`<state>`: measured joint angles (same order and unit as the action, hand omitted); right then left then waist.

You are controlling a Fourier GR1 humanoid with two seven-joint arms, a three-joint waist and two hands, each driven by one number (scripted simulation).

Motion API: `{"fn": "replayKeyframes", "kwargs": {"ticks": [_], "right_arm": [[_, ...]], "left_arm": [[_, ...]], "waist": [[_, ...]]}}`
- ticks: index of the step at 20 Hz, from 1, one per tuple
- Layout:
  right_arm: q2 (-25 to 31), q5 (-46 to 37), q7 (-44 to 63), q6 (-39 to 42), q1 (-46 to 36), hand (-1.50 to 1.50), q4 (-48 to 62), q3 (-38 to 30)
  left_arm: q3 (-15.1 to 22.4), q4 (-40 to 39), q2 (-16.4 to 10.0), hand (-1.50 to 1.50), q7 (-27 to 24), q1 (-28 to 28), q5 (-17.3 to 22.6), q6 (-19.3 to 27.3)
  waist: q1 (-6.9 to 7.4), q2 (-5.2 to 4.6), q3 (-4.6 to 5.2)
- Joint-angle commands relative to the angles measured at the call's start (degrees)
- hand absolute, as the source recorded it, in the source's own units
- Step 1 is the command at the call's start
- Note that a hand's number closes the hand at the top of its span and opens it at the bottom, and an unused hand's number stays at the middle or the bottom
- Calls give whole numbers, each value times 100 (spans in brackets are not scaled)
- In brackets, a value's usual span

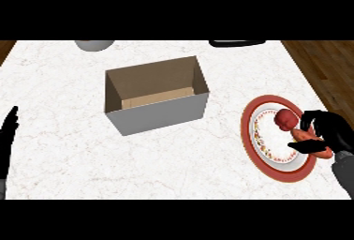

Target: Pick the sweet potato from the plate and place it in the cardboard box

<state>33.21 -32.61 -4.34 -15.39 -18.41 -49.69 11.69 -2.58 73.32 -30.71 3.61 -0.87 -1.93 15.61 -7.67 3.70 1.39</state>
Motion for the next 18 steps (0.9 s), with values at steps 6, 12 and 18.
{"fn": "replayKeyframes", "kwargs": {"ticks": [6,12,18], "right_arm": [[-586,-1166,2164,-1082,-504,150,-1977,458],[-1665,-2139,4251,-571,-941,150,-3259,1182],[-2759,-3234,6531,443,-1791,150,-4095,1479]], "left_arm": [[-9,97,-8,0,17,7,33,-53],[104,92,19,0,-33,-166,-25,-150],[216,300,116,0,22,-282,-55,-241]], "waist": [[171,-41,-47],[363,-173,-81],[686,-302,-126]]}}
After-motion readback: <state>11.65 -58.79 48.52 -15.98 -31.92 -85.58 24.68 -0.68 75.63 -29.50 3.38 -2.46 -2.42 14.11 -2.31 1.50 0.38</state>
